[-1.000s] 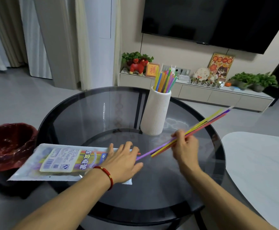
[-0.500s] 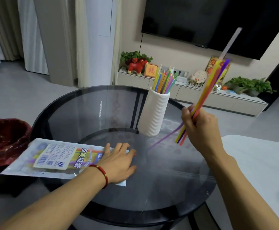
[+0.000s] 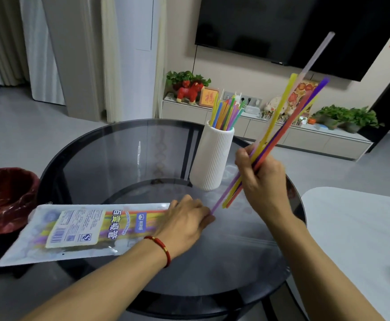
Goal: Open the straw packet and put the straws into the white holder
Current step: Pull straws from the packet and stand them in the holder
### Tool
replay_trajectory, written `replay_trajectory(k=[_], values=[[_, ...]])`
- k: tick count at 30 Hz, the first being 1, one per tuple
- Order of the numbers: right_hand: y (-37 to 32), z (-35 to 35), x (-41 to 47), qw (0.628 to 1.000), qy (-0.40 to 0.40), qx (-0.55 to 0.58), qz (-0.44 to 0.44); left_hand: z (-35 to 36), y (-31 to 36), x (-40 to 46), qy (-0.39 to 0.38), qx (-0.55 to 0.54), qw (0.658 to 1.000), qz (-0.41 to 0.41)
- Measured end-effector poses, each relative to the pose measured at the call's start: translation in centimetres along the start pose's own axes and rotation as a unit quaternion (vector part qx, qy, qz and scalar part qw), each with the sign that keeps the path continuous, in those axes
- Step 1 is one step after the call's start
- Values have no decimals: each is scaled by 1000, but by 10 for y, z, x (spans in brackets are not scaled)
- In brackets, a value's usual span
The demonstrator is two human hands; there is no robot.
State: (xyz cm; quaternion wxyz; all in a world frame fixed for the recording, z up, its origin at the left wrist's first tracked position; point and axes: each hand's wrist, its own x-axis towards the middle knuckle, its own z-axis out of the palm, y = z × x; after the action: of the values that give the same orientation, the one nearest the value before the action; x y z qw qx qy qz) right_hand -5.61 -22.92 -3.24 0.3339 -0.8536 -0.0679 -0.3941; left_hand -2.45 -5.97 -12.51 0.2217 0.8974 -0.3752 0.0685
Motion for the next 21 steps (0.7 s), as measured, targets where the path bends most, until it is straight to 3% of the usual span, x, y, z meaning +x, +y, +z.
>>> replay_trajectory(k=[5, 7, 11, 16, 21], values=[[19, 26, -28, 995, -85, 2, 44, 6, 13, 12, -5, -111, 993, -47], [29, 27, -35, 993, -109, -15, 47, 9, 11, 13, -15, -80, 995, -57], [44, 18, -35, 995, -80, -7, 52, 5, -7, 7, 3, -23, 998, -59], [51, 24, -53, 984, -162, -45, 52, -2, -25, -3, 17, 36, 996, -79], [41, 10, -36, 991, -123, -29, 51, 1, -31, -7, -18, 62, 993, -102]])
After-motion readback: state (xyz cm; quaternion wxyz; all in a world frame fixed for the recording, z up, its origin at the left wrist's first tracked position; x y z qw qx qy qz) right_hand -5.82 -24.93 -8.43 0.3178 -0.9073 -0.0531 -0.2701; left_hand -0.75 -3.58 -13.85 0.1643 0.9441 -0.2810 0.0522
